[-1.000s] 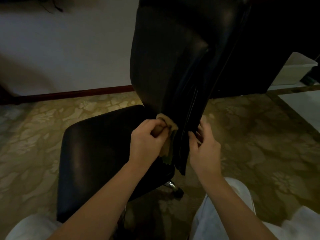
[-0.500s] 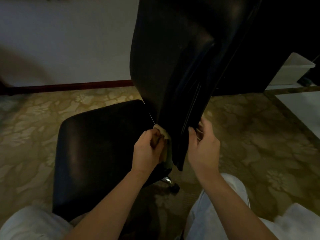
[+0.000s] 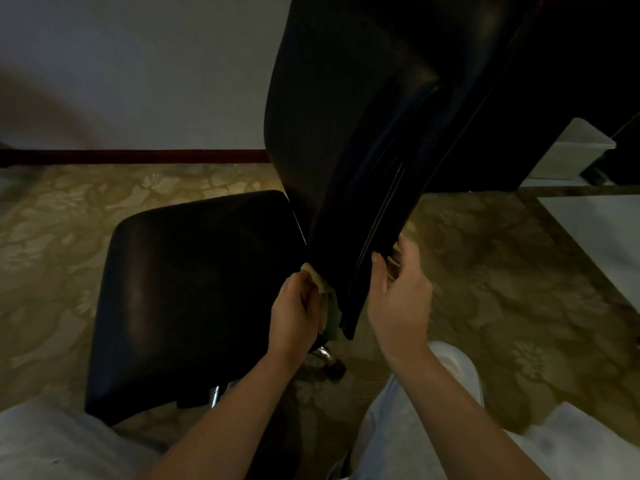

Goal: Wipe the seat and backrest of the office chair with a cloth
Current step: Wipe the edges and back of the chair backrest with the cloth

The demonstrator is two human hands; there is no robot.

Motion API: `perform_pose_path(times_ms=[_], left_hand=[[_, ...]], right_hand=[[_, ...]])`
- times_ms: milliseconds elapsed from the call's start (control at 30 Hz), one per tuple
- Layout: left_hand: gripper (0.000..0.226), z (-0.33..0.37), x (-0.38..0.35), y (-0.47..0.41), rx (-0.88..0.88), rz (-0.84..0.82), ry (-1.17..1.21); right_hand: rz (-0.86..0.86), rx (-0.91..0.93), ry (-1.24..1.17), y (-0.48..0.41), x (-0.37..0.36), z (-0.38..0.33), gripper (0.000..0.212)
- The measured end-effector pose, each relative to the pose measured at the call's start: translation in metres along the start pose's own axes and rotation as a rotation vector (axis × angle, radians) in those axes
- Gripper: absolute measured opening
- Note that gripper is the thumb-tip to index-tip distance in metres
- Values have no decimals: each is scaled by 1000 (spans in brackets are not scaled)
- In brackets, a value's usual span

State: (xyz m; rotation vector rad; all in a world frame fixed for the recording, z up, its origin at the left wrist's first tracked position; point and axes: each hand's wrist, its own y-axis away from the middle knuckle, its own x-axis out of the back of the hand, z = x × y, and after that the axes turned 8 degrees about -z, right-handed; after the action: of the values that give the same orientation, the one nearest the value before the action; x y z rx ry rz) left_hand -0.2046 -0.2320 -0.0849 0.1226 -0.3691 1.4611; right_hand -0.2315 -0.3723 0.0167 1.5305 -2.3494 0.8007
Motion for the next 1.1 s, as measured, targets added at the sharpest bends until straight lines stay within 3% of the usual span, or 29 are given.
perform_pose_path(times_ms=[233,467,600,833,1100], left_hand=[[28,-4,-9,9,34,-13,32],[36,10,7,0,-48,96,-34],[21,13,10,0,-81,40,-60],[24,6,-7,1,125,63,99],[14,8,-3,7,140,53,218]], right_hand=[[-15,18,16,2,1,0,30],[1,29,2,4,-1,2,31],[2,31,-29,4,-2,1,27],[28,30,-21,4,-7,3,24],[1,42,-48,3,-5,6,29]])
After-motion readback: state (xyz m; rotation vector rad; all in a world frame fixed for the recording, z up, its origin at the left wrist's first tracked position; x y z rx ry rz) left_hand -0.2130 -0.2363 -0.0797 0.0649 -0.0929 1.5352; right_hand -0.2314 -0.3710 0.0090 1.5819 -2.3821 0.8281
